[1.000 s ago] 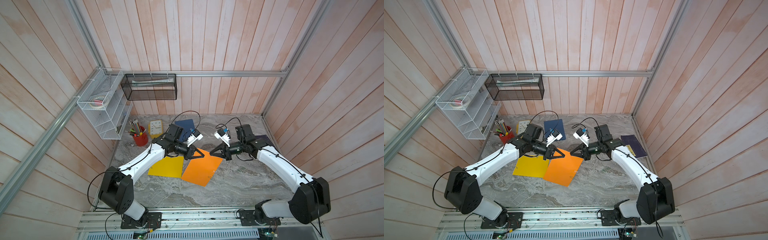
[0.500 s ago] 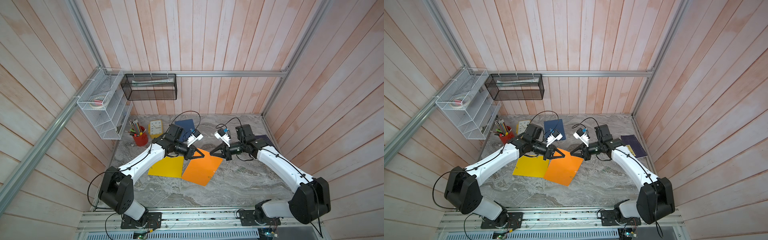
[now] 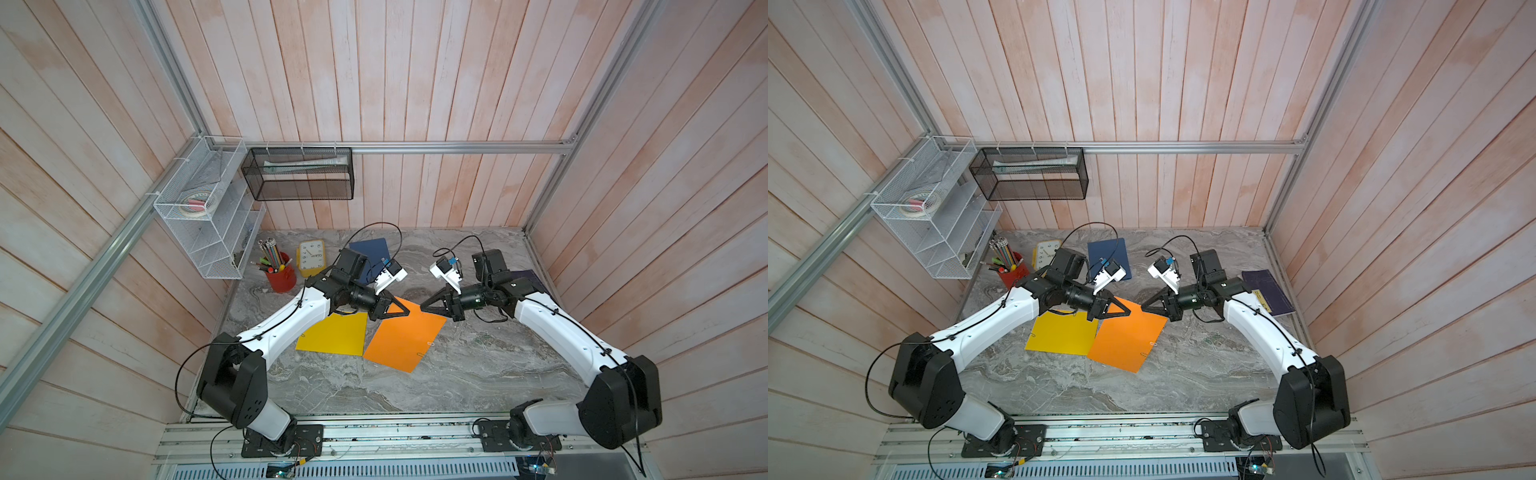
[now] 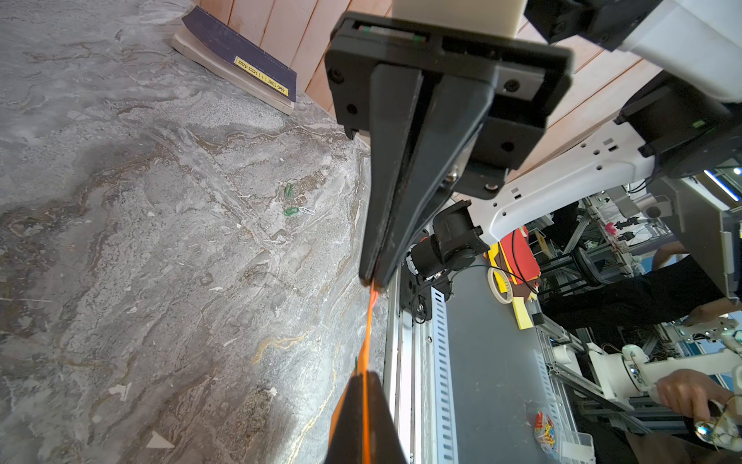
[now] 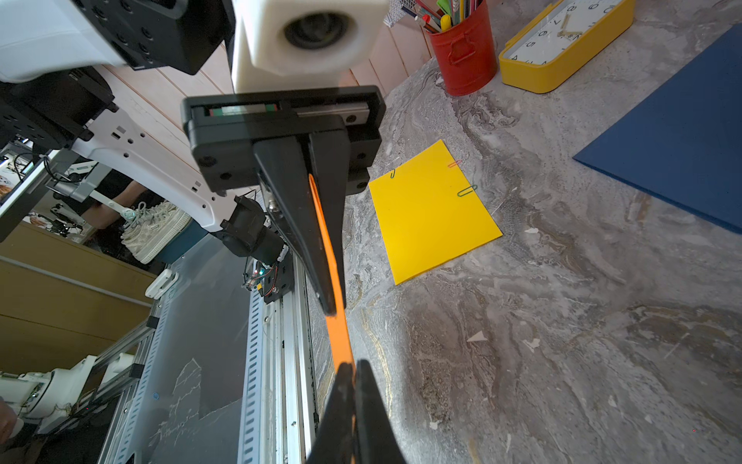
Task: Unclip the paperclips from the documents
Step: Remove the paper clip from the document.
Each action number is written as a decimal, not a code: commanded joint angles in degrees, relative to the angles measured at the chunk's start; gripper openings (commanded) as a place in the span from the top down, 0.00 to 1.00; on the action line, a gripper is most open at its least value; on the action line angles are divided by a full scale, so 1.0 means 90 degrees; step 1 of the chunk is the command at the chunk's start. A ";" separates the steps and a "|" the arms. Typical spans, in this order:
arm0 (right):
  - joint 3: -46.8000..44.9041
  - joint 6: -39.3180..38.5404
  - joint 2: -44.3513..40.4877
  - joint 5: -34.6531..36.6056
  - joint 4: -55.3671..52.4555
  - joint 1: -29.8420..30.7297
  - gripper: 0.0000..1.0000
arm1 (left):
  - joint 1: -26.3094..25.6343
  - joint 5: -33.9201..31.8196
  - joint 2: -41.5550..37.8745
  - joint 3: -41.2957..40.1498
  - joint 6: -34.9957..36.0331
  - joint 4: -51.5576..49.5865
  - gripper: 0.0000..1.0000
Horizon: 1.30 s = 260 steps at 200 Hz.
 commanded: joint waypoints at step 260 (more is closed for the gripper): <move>-0.0114 0.0279 -0.0300 -0.0420 0.0277 -0.0328 0.96 | -0.0078 -0.0233 0.0149 0.0040 0.0204 -0.0318 1.00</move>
